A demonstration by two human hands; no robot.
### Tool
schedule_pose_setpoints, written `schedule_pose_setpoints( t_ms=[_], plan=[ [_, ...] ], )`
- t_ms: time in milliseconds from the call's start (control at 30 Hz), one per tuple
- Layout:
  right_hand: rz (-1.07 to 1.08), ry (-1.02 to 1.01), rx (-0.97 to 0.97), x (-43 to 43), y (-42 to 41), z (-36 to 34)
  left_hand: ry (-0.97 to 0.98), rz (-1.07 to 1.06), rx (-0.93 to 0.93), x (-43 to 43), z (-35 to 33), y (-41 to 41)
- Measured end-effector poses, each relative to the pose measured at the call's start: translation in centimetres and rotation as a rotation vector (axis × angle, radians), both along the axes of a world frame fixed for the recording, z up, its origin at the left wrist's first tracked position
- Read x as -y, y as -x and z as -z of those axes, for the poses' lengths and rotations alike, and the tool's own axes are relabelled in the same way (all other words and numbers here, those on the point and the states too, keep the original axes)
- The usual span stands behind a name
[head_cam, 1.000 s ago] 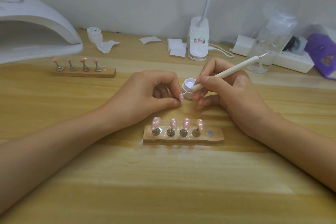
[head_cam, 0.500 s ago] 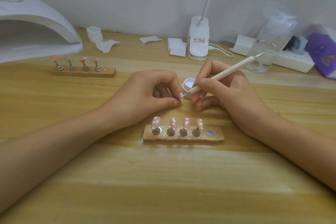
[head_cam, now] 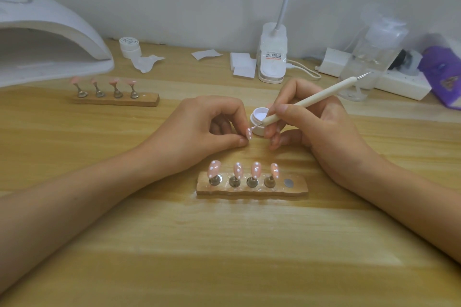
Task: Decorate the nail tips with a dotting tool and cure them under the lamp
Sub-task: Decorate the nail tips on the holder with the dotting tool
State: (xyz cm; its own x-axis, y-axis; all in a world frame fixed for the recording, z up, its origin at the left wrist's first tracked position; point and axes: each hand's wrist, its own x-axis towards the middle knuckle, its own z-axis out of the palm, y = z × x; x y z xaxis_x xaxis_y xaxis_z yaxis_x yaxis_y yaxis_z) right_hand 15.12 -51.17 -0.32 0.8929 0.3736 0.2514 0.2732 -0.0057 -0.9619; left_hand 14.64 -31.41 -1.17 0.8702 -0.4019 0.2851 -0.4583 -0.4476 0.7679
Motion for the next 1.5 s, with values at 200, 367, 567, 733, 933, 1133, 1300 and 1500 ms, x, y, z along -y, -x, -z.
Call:
schedule_pose_setpoints(
  t_ms=[200,367,567,733,933,1133,1300,1500],
  plan=[
    [-0.009,-0.038,0.022,-0.07,0.12,-0.12,0.0,0.003,-0.002,0.03,0.0,0.01],
    [-0.012,-0.057,0.024,-0.1,0.14,-0.16,0.003,-0.002,-0.004,0.01,0.0,0.05],
    [-0.009,-0.023,0.0,-0.08,0.01,-0.02,0.006,-0.008,-0.01,0.05,-0.07,0.07],
    [-0.01,-0.009,-0.016,-0.09,-0.1,0.1,0.004,-0.011,-0.009,0.04,-0.1,0.11],
    [-0.011,0.004,-0.026,-0.11,-0.05,0.1,0.004,-0.006,-0.004,0.05,-0.13,0.13],
    [-0.004,0.026,-0.033,-0.11,-0.01,0.03,0.013,-0.005,-0.012,0.06,-0.12,0.16],
    [-0.003,0.033,-0.038,-0.14,-0.02,0.0,0.013,-0.004,-0.012,0.05,-0.15,0.2],
    [-0.007,0.025,-0.026,-0.05,-0.06,0.08,0.01,-0.005,-0.008,0.0,-0.06,0.14]
  ],
)
